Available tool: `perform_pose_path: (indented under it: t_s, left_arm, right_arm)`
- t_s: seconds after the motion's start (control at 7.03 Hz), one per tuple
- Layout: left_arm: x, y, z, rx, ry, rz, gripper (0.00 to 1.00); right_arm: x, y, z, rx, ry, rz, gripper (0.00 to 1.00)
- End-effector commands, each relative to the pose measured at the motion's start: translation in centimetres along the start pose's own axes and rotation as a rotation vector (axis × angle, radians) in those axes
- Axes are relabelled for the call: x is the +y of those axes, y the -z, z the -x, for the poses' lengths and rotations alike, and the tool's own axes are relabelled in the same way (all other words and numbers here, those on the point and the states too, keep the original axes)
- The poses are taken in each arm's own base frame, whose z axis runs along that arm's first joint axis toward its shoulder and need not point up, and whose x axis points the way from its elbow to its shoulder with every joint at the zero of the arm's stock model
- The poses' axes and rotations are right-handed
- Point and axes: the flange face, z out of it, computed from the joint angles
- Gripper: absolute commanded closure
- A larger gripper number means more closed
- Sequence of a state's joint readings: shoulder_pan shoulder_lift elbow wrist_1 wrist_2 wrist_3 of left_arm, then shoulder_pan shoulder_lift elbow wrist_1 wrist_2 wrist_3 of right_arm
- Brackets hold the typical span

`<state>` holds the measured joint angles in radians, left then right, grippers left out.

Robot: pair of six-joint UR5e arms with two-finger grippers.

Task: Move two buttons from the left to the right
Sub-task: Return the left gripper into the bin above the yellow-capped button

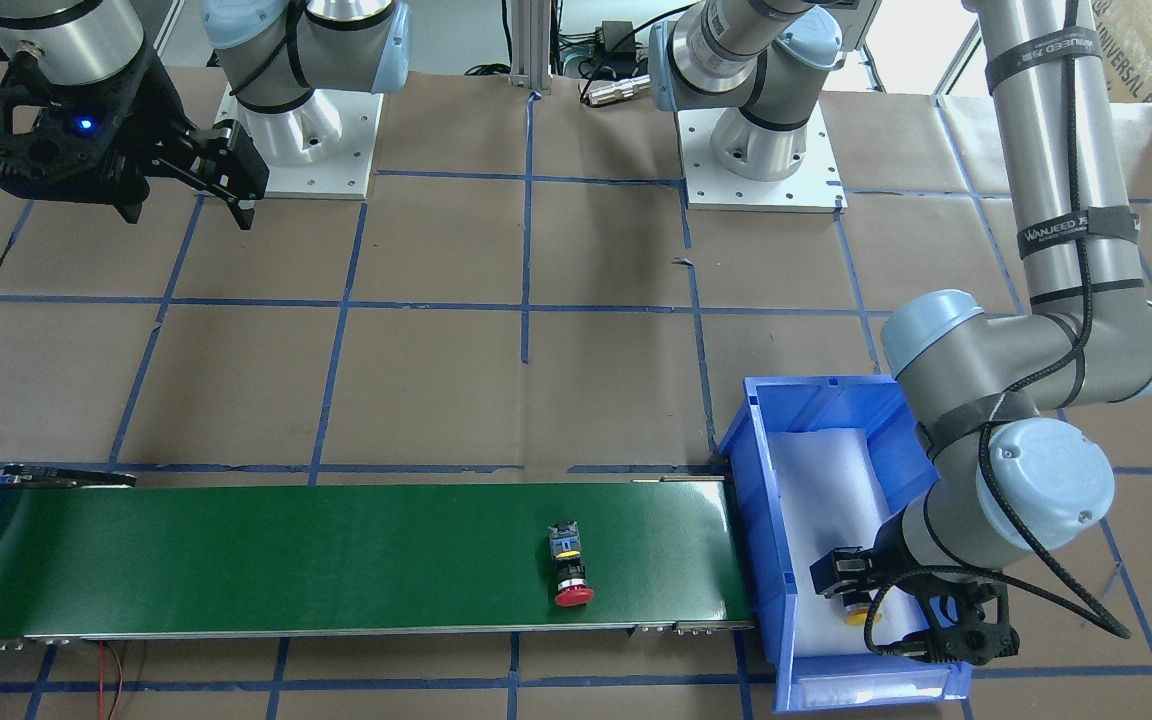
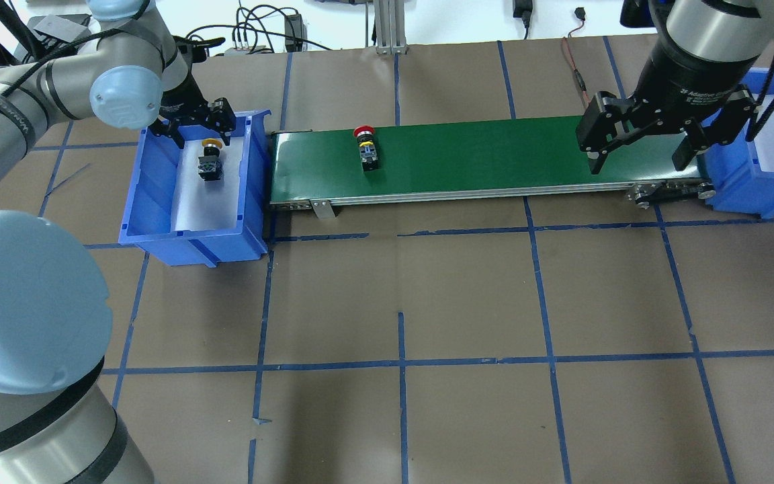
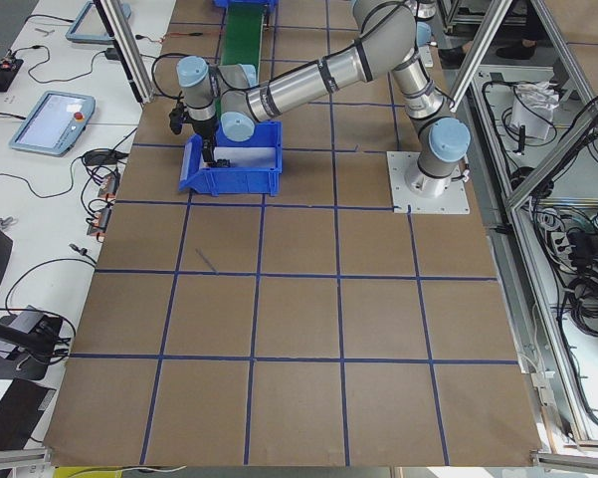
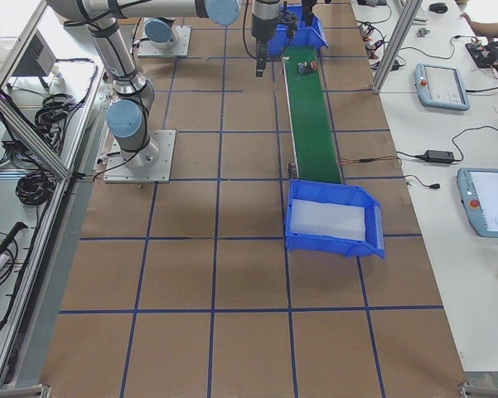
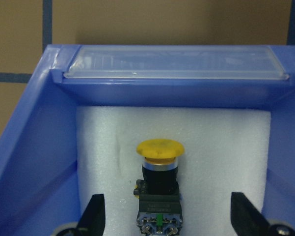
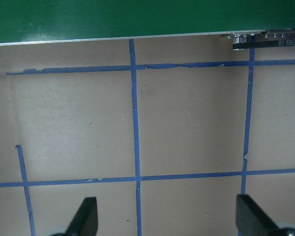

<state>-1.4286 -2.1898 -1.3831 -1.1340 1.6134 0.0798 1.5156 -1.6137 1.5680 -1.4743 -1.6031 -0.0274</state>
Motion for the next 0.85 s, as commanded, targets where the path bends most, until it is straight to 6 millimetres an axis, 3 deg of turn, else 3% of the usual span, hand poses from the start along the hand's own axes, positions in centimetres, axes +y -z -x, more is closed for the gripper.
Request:
perform_pose_path:
  t_s: [0.0,0.71]
  left_arm:
    - [-0.06,-2.08,-0.08,0.005,-0.001,0.034,0.1]
    - [0.16,-2.93,-0.01,0.005,-0.006,0.05,0.1]
  right_arm:
    - [-0.22,-0.08,0.04,-0.005,-0.005,-0.008,0.0]
    - [-0.09,0.04,0.95,0.0,0.015,-0.019,0.0]
